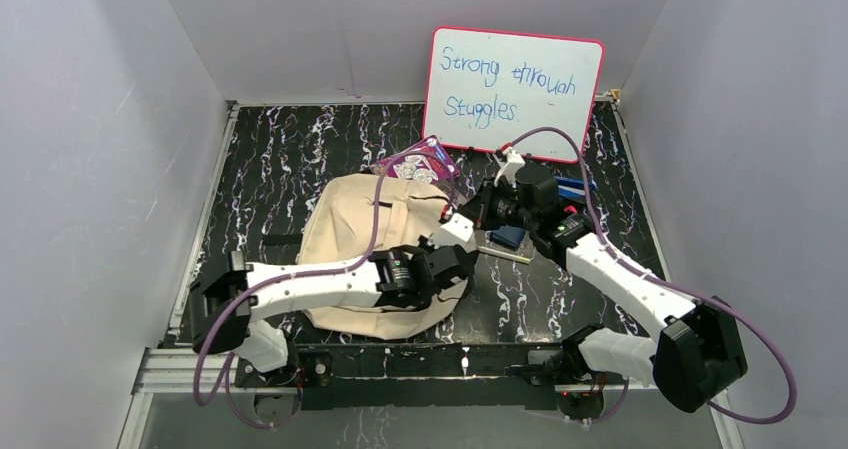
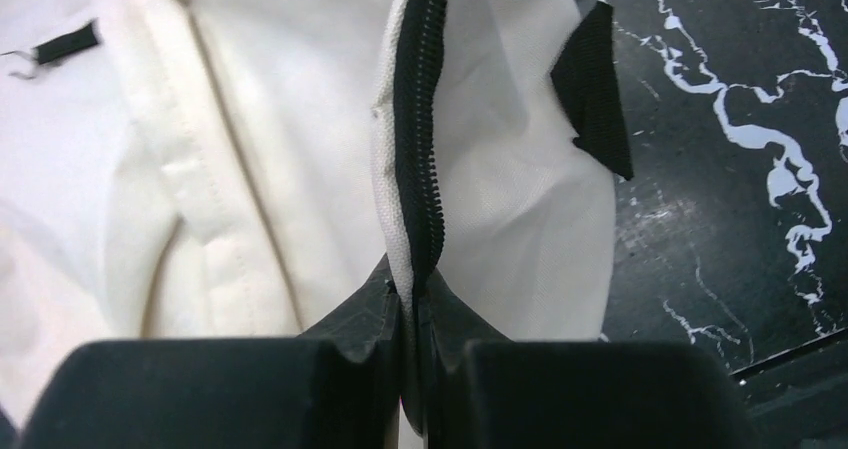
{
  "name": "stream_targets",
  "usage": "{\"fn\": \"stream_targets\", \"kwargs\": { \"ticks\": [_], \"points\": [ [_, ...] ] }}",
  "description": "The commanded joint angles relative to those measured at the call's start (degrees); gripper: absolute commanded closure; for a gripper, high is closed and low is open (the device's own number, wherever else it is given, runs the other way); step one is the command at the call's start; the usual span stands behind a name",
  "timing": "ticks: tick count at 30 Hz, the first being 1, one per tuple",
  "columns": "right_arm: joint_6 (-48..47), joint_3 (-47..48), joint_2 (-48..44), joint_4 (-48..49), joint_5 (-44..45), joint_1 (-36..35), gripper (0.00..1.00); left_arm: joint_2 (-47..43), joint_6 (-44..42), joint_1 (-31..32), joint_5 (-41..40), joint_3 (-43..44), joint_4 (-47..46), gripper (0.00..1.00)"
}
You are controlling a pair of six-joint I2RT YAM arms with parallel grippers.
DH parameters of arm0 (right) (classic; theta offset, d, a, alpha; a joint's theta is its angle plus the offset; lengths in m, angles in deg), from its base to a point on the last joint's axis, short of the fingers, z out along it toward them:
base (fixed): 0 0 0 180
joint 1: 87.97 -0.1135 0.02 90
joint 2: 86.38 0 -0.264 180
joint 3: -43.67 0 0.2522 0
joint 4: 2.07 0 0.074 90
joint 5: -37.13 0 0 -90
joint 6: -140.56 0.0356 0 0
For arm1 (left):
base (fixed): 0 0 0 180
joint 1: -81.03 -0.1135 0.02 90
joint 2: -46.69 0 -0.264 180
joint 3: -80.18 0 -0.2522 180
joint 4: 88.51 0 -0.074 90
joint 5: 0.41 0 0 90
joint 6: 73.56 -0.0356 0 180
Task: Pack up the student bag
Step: Unzip the student bag at the center of the board.
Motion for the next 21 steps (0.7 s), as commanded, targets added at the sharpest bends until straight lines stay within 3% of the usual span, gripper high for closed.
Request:
{"fn": "stream_targets", "kwargs": {
  "ticks": [1,9,14,21],
  "points": [
    [-0.31,5.95,3.36,4.18,-2.19,-3.62,1.00,-10.66,0.71,-1.15,-7.21,-0.54,9.13,1.00],
    [0.13,17.31,16.79,11.63,0.30,-9.52,1.00,-23.89,-9.31,-12.39,-7.20,-2.14,14.75,1.00],
    [1.31,24.10,24.20,16.64,4.29,-9.46,1.00,-23.33,-18.24,-19.66,-6.52,-1.96,12.31,1.00],
    [0.35,29.43,28.56,17.59,10.98,-9.04,1.00,-17.41,-29.48,-33.05,1.20,0.63,5.12,1.00]
  ]
}}
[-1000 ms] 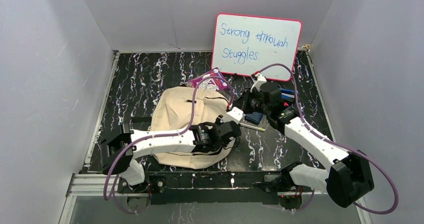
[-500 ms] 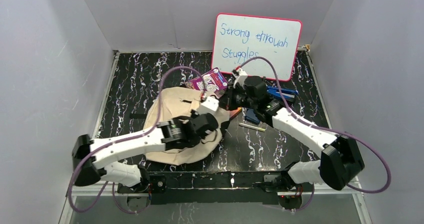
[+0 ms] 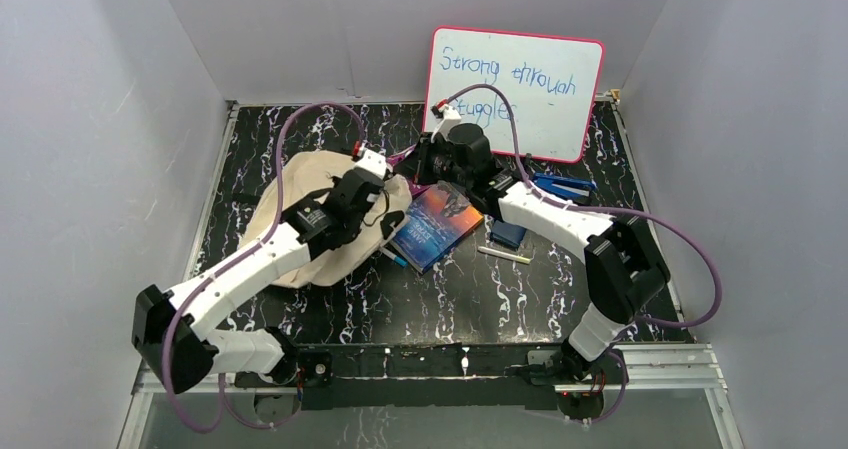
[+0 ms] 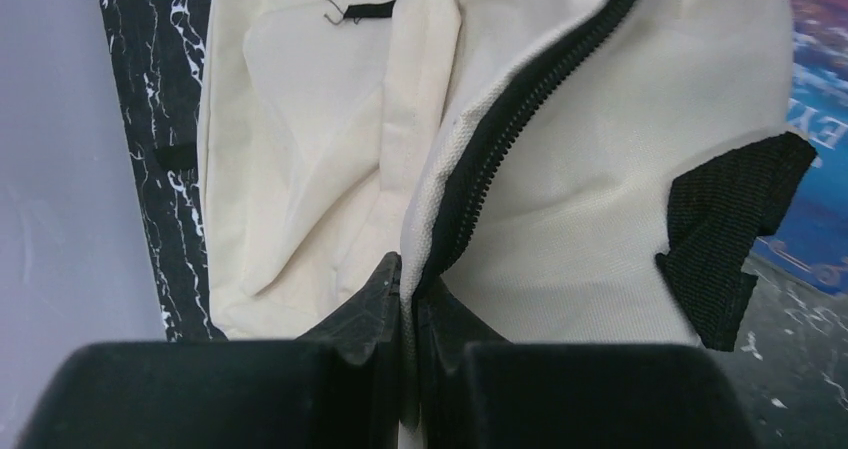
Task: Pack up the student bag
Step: Unzip the student bag at the center of the board.
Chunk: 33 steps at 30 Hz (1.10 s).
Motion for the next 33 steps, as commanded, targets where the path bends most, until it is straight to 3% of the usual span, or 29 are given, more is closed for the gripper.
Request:
{"fn": "stream_targets", "kwargs": {
  "ticks": [1,5,11,18,27,30,33],
  "points": [
    [-0.67,3.25,-0.82,4.65,6.27,0.95,1.00,2.41,-10.86,-6.98,2.96,2.73,-7.16,1.00],
    [-0.64,1.85,-2.33,4.92,8.08,2.29,1.00,6.42,-15.20,-10.95,7.89,5.50,-11.29,1.00],
    [-1.78,-2.24,-6.84,3.90,9.60,3.49,1.00,11.67,-18.89,-11.46,18.71,11.10,-11.95,1.00],
    [-3.62,-8.18,-12.06,-0.77,-0.34,3.48,1.00,3.41,-14.79,-10.00,28.32,5.55,-7.61,1.00],
    [-1.30,-16.14,-15.89,-3.70,-10.72,-0.10,1.00,-14.05,-1.32,-9.09,42.28,-4.99,-2.14,0.37],
    [0.33,-17.20,-15.87,-2.64,-11.75,-0.61,1.00,-14.97,0.37,-8.73,46.67,-5.53,-3.32,0.23],
    [2.46,-17.26,-16.06,-1.49,-12.83,-0.88,1.00,-13.73,0.38,-6.95,46.77,-5.53,-5.11,0.18]
  ]
}}
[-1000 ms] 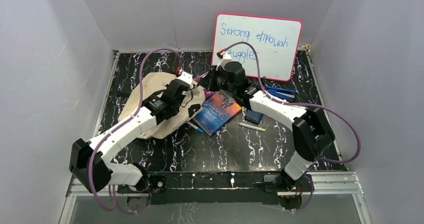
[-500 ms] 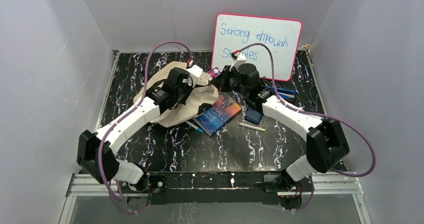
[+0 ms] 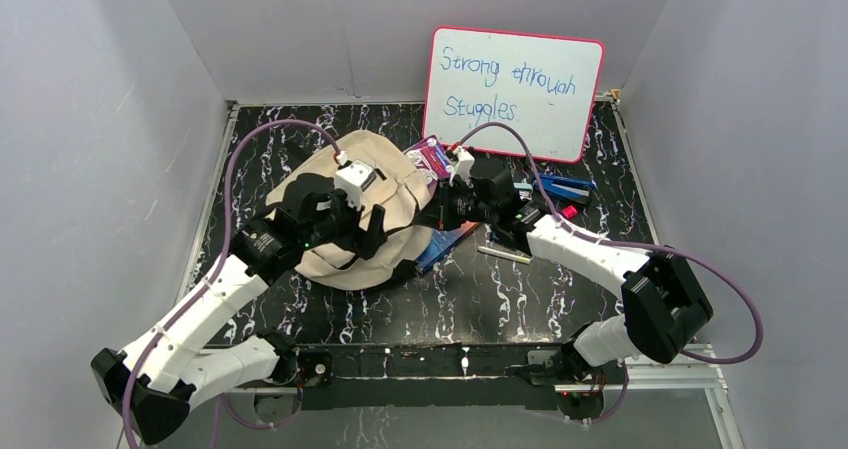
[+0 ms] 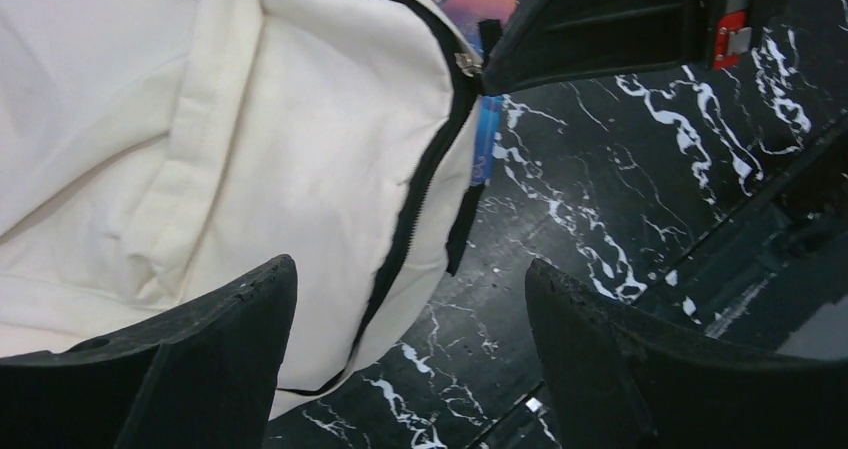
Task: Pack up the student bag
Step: Unzip the student bag at the center of the board.
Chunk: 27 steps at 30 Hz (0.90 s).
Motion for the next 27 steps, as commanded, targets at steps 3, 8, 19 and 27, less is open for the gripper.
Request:
{"fn": "stream_targets", "kwargs": {
  "ticks": [3,8,19,27],
  "points": [
    [5.07,0.87,-2.29,5.04,-5.51,-0.88,1.00,2.80,1.80,6.48,-0.22,-1.20,-3.08,0.17],
    [6.72,1.46,-2.35,5.17,-6.61,-2.31,1.00,4.92,0.13,12.84,-8.54,-3.93,-7.87,0.17],
    [8.57,-0.46,-4.40,5.37,-6.82,-2.92,1.00,9.46,-3.26,16.79,-17.83,-6.56,-9.95,0.21],
    [8.58,-0.97,-4.12,5.28,-7.08,-2.90,1.00,5.69,-2.47,16.80,-24.70,-8.06,-9.66,0.35]
  ]
}}
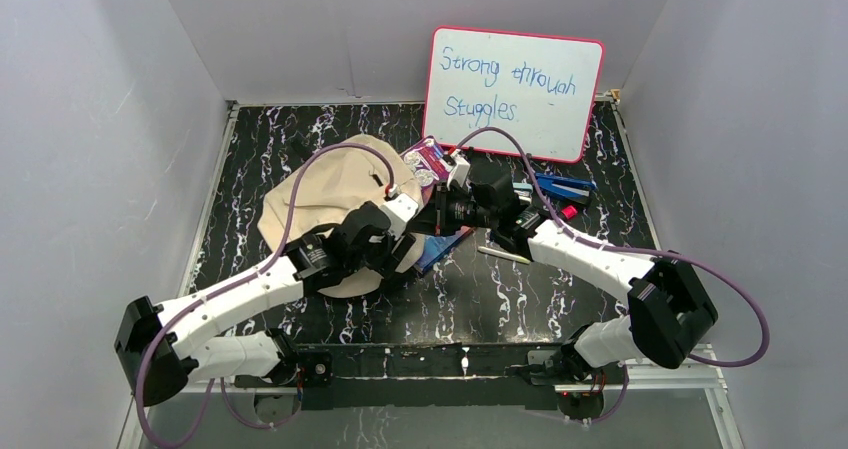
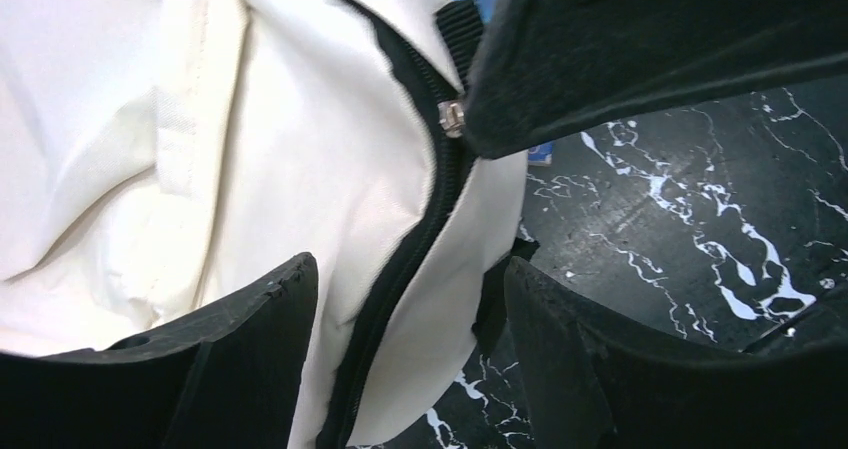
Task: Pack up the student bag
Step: Unzip the student bag at the center of the board.
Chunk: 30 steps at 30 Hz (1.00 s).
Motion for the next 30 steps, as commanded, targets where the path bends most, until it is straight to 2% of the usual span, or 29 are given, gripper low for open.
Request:
{"fn": "stream_targets", "kwargs": {
  "ticks": [1,4,8,13,17,19,23,30],
  "points": [
    [0.76,-0.03,-2.24,3.69,-2.86,-0.49,1.00,-5.11,0.29,0.23,-5.30,-1.20,-0.70,0.36],
    [0.93,-0.12,-2.11,3.84,-3.14,-0.53,1.00,-5.51,0.42,0.23,-3.63,-2.32,-1.78,0.40],
    [0.93,-0.03,-2.13,3.95,-3.16,-0.50,1.00,-3.31,1.66,0.23,-0.31,-3.31,-3.06,0.55],
    [0.58,0.65,-1.57,4.00,-2.89,-0.51,1.00,-0.76,2.48,0.23,2.68,-3.41,-4.17,0.61],
    [-1.22,2.29,-1.20,2.65,-1.65,-0.49,1.00,-0.61,2.82,0.23,2.97,-3.46,-3.20,0.84],
    [-3.39,3.90,-0.78,-0.19,0.47,-0.50,1.00,-1.09,4.28,0.22,3.22,-3.44,-1.89,1.00],
    [-7.01,5.92,0.70,-2.57,4.92,0.08,1.00,-2.72,6.65,0.23,5.09,-3.98,0.12,1.00],
    [-9.90,12.14,9.87,-1.89,3.84,3.29,1.00,-5.01,9.30,0.53,6.33,-3.51,4.51,1.00]
  ]
}}
